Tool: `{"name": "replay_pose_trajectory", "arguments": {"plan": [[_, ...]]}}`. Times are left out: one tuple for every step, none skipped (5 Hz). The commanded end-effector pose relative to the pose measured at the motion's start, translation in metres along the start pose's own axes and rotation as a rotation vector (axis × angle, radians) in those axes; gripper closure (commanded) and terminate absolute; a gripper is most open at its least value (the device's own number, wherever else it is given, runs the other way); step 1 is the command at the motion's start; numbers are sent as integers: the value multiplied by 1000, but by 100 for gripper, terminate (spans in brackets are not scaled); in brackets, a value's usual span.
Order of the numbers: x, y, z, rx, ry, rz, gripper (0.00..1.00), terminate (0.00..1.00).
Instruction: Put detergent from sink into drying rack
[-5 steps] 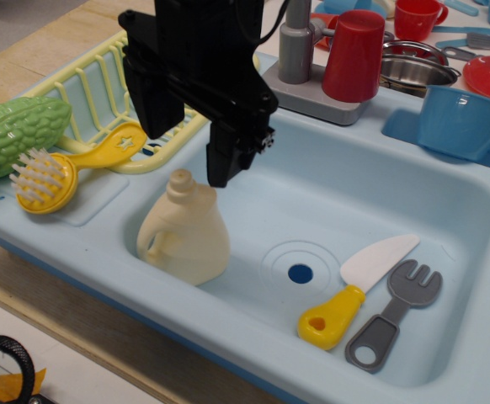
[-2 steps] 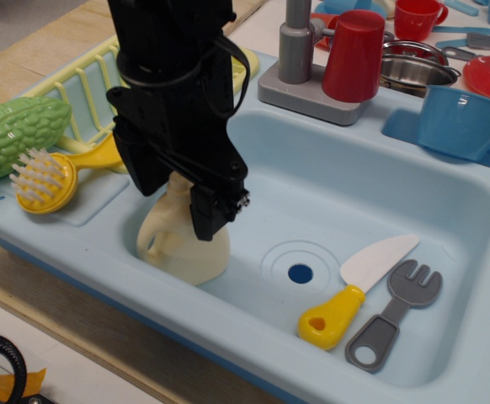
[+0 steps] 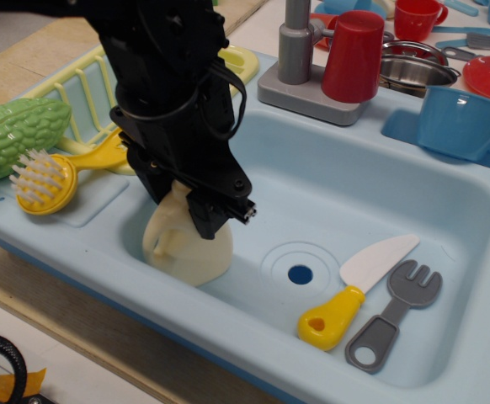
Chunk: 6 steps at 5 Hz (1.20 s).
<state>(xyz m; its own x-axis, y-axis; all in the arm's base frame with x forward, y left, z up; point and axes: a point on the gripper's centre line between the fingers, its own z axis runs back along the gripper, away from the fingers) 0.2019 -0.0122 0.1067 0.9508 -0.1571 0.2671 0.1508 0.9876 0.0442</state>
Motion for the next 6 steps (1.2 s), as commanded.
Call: {"name": "replay_pose_trajectory", "arguments": {"plan": [[-2,-4,5,19,56,-3,100,0],[12,-4,21,35,84,-16,100,0],[35,7,48,55,113,-44,100,0],[63,29,87,111,127,-111,100,0],[86,55,111,155,123,-169,100,0],[104,89,118,196,94,-237,100,0]]}}
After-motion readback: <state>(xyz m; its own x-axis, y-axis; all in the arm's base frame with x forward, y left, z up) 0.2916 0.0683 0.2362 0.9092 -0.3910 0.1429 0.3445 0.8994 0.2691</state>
